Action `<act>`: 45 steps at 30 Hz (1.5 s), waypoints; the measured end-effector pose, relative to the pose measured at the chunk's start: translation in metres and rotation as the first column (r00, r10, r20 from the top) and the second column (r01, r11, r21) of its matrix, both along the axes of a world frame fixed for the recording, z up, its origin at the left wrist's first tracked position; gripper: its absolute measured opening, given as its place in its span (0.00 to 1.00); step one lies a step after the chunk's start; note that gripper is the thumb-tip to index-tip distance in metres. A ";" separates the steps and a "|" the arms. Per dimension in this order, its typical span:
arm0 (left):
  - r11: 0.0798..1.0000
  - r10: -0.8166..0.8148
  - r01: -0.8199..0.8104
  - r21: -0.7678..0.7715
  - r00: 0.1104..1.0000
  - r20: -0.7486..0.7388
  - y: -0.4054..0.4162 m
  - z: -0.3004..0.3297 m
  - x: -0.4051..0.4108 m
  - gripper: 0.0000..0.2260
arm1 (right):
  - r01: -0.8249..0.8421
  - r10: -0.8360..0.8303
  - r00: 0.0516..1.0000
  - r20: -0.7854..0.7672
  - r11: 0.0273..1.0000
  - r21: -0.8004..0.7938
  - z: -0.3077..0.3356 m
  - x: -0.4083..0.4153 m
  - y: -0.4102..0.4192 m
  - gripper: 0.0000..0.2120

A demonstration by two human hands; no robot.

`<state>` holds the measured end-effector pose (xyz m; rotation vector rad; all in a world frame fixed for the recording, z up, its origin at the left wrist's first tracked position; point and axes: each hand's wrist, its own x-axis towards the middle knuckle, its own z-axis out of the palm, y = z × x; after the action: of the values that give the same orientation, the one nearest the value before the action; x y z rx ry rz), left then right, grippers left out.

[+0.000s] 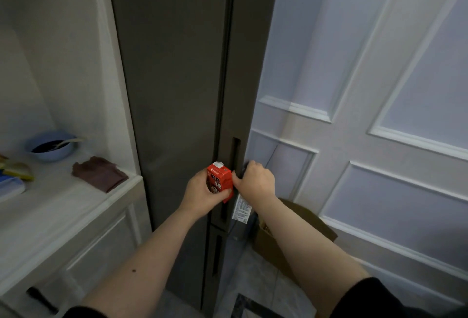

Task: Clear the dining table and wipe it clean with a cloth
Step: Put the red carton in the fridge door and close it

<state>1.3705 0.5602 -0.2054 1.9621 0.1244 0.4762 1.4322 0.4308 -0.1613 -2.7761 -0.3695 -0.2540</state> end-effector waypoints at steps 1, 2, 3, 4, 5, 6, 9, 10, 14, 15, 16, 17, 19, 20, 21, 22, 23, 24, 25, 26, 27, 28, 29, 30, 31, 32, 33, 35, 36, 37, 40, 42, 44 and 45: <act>1.000 -0.002 0.002 -0.008 1.000 -0.001 0.001 0.000 0.000 0.26 | 0.003 -0.003 1.000 -0.003 1.000 0.015 0.000 0.000 0.001 0.20; 1.000 -0.005 0.005 -0.014 1.000 -0.004 0.001 0.000 0.001 0.25 | 0.007 -0.007 1.000 -0.013 0.999 0.038 0.000 0.000 0.002 0.20; 1.000 -0.009 0.009 -0.020 1.000 -0.008 0.002 0.000 0.002 0.25 | 0.007 -0.006 1.000 -0.017 0.998 0.069 0.000 0.000 0.003 0.19; 1.000 -0.014 0.014 -0.027 1.000 -0.014 0.002 0.000 0.002 0.25 | 0.005 -0.002 1.000 -0.022 0.995 0.095 -0.001 -0.001 0.003 0.18; 0.999 -0.020 0.019 -0.032 1.000 -0.022 0.002 0.000 0.002 0.25 | -0.002 0.004 1.000 -0.020 0.993 0.115 -0.001 -0.001 0.003 0.17; 0.999 -0.022 0.021 -0.037 0.999 -0.024 0.002 0.001 0.002 0.25 | -0.004 0.007 1.000 -0.021 0.993 0.122 -0.002 -0.001 0.003 0.17; 0.998 -0.009 0.008 -0.067 1.000 -0.028 -0.002 0.001 0.001 0.26 | -0.024 0.027 0.999 -0.021 0.991 0.134 -0.002 0.000 0.002 0.17; 0.997 -0.007 0.005 -0.074 1.000 -0.027 -0.004 0.001 0.000 0.26 | -0.032 0.035 0.999 -0.025 0.990 0.140 -0.003 0.000 0.002 0.17; 0.996 0.024 -0.026 -0.085 0.999 -0.031 -0.010 -0.003 -0.001 0.25 | -0.059 0.060 0.998 -0.007 0.991 0.116 -0.005 0.002 -0.001 0.17; 0.996 0.035 -0.038 -0.080 0.999 -0.040 -0.011 -0.004 -0.002 0.25 | -0.069 0.069 0.998 0.002 0.991 0.111 -0.005 0.003 -0.002 0.17; 0.996 0.044 -0.047 -0.076 0.998 -0.043 -0.012 -0.003 -0.002 0.25 | -0.076 0.076 0.997 0.005 0.991 0.109 -0.005 0.003 -0.003 0.17; 0.996 0.055 -0.058 -0.071 0.997 -0.050 -0.013 -0.004 -0.002 0.25 | -0.086 0.086 0.996 0.007 0.991 0.107 -0.005 0.003 -0.004 0.17; 0.996 0.046 -0.051 -0.073 0.997 -0.061 -0.016 -0.003 -0.002 0.25 | -0.087 0.086 0.996 0.012 0.990 0.109 -0.006 0.003 -0.008 0.17; 0.997 0.027 -0.031 -0.066 0.998 -0.065 -0.020 -0.002 -0.002 0.25 | -0.083 0.081 0.997 0.017 0.991 0.108 -0.007 0.003 -0.013 0.17; 0.999 0.000 -0.004 -0.047 0.998 -0.071 -0.024 -0.001 -0.002 0.25 | -0.077 0.075 0.997 0.029 0.992 0.103 -0.009 0.003 -0.021 0.16; 0.999 -0.029 0.027 -0.021 0.997 -0.076 -0.029 0.000 -0.002 0.25 | -0.075 0.071 0.997 0.042 0.993 0.094 -0.010 0.003 -0.030 0.16; 0.999 -0.046 0.047 0.005 0.995 -0.083 -0.036 0.001 -0.002 0.26 | -0.078 0.073 0.996 0.050 0.993 0.087 -0.012 0.003 -0.042 0.16; 0.998 -0.056 0.058 0.023 0.995 -0.084 -0.044 0.000 -0.001 0.27 | -0.083 0.078 0.996 0.053 0.993 0.086 -0.013 0.003 -0.055 0.17; 0.998 -0.061 0.064 0.030 0.995 -0.079 -0.054 0.001 -0.001 0.26 | -0.090 0.086 0.995 0.057 0.992 0.085 -0.014 0.005 -0.069 0.17; 0.998 -0.066 0.067 0.019 0.996 -0.066 -0.064 0.001 -0.001 0.24 | -0.101 0.096 0.994 0.061 0.992 0.080 -0.015 0.005 -0.080 0.17; 0.997 -0.072 0.072 0.001 0.996 -0.057 -0.074 0.001 0.000 0.22 | -0.107 0.103 0.993 0.061 0.992 0.070 -0.015 0.006 -0.093 0.18; 0.997 -0.083 0.082 -0.013 0.995 -0.051 -0.084 0.002 0.000 0.21 | -0.112 0.108 0.992 0.058 0.992 0.067 -0.014 0.006 -0.106 0.18; 0.995 -0.095 0.094 -0.014 0.994 -0.053 -0.091 0.004 0.000 0.21 | -0.114 0.111 0.992 0.053 0.991 0.063 -0.014 0.005 -0.116 0.20; 0.994 -0.113 0.113 -0.005 0.992 -0.063 -0.097 0.005 0.000 0.21 | -0.115 0.112 0.992 0.051 0.992 0.057 -0.014 0.004 -0.125 0.21; 0.991 -0.135 0.136 0.005 0.988 -0.073 -0.102 0.007 0.000 0.22 | -0.109 0.106 0.993 0.054 0.993 0.039 -0.013 0.002 -0.133 0.22; 0.987 -0.156 0.158 0.014 0.984 -0.085 -0.107 0.009 0.002 0.22 | -0.096 0.095 0.993 0.066 0.995 0.017 -0.011 0.000 -0.142 0.22; 0.985 -0.169 0.172 0.029 0.981 -0.095 -0.110 0.012 0.003 0.23 | -0.081 0.082 0.994 0.078 0.997 -0.008 -0.009 -0.002 -0.148 0.21; 0.975 -0.201 0.210 0.071 0.973 -0.116 -0.121 0.017 0.006 0.23 | -0.035 0.038 0.995 0.092 0.999 -0.035 -0.003 -0.005 -0.163 0.19; 0.970 -0.214 0.226 0.094 0.969 -0.119 -0.127 0.019 0.007 0.23 | -0.008 0.010 0.996 0.084 0.999 -0.034 0.000 -0.005 -0.169 0.18; 0.964 -0.229 0.242 0.111 0.966 -0.118 -0.134 0.022 0.008 0.23 | 0.019 -0.016 0.998 0.067 0.999 -0.031 0.004 -0.005 -0.175 0.18; 0.956 -0.264 0.274 0.100 0.959 -0.105 -0.158 0.030 0.010 0.21 | 0.064 -0.063 0.996 0.060 0.998 -0.029 0.017 -0.007 -0.200 0.17; 0.950 -0.285 0.294 0.109 0.954 -0.093 -0.171 0.034 0.012 0.21 | 0.091 -0.089 0.992 0.087 0.995 -0.027 0.021 -0.007 -0.215 0.16; 0.940 -0.311 0.318 0.123 0.948 -0.072 -0.182 0.041 0.014 0.21 | 0.123 -0.120 0.986 0.115 0.992 -0.026 0.026 -0.010 -0.230 0.16; 0.936 -0.321 0.327 0.127 0.945 -0.064 -0.186 0.045 0.016 0.20 | 0.135 -0.130 0.983 0.127 0.990 -0.030 0.029 -0.011 -0.235 0.16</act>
<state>1.3867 0.3742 -0.1607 2.0767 -0.2094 0.2302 1.4217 0.1954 -0.1326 -2.8341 -0.2216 -0.4595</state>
